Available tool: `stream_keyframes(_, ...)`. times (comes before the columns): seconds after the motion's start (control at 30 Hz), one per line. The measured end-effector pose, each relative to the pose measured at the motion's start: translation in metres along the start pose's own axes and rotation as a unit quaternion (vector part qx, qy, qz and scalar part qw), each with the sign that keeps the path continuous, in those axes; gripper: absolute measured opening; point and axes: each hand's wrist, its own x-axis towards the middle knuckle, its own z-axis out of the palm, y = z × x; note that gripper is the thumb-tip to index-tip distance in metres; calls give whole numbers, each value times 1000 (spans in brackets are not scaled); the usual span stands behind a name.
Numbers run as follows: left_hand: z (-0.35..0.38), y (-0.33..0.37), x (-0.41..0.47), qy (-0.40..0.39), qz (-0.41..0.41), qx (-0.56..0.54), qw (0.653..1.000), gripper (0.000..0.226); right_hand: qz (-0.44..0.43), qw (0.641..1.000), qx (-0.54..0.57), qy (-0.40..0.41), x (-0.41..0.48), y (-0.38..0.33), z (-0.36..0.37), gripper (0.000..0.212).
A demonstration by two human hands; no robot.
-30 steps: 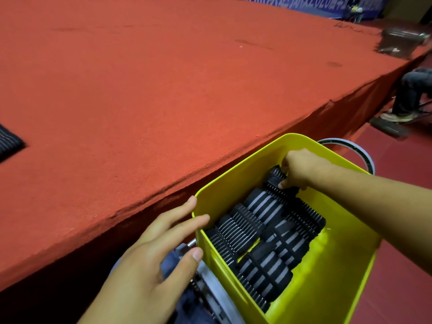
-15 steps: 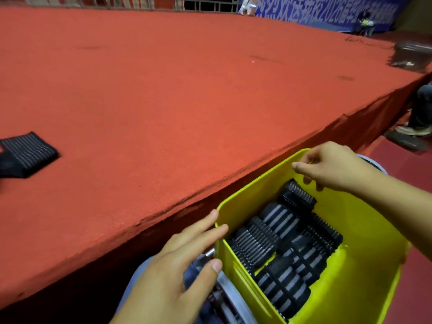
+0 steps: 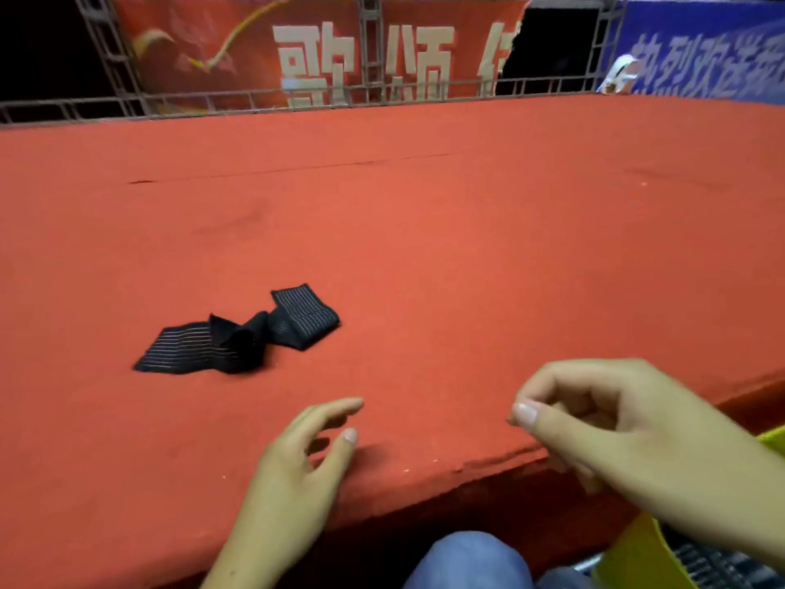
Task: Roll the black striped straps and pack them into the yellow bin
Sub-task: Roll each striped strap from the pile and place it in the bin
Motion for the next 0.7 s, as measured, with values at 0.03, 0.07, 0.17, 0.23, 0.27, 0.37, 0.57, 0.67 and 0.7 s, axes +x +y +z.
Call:
stream_keyframes(0.03,-12,-10,5,22,-14,-3,1000,34,-15,1000,-2,-21,9,-5,14,25)
stream_keyframes(0.07,-25,-19,9,51,-25,-4,998,32,-29,999,-6,-38,20,-9,29,20)
stream_keyframes(0.17,-50,-46,19,115,-61,-25,991,28,-55,996,-17,-65,54,-16,68,14)
stream_keyframes(0.23,-59,-61,22,134,-81,-38,987,28,-62,996,-25,-63,82,-17,96,12)
stream_keyframes(0.27,-63,-69,23,141,-89,-43,985,28,-68,996,-26,-57,98,-17,112,11)
stream_keyframes(0.37,-63,-82,23,151,-106,-71,980,27,-77,996,-38,-35,143,-10,150,11)
stream_keyframes(0.57,-68,-97,31,184,-127,-176,959,26,-78,987,-144,-6,232,2,211,50)
stream_keyframes(0.67,-69,-102,33,199,-133,-206,949,27,-29,980,-194,-21,267,11,236,75)
stream_keyframes(0.7,-68,-102,34,200,-135,-212,947,27,-6,976,-215,-28,277,14,242,84)
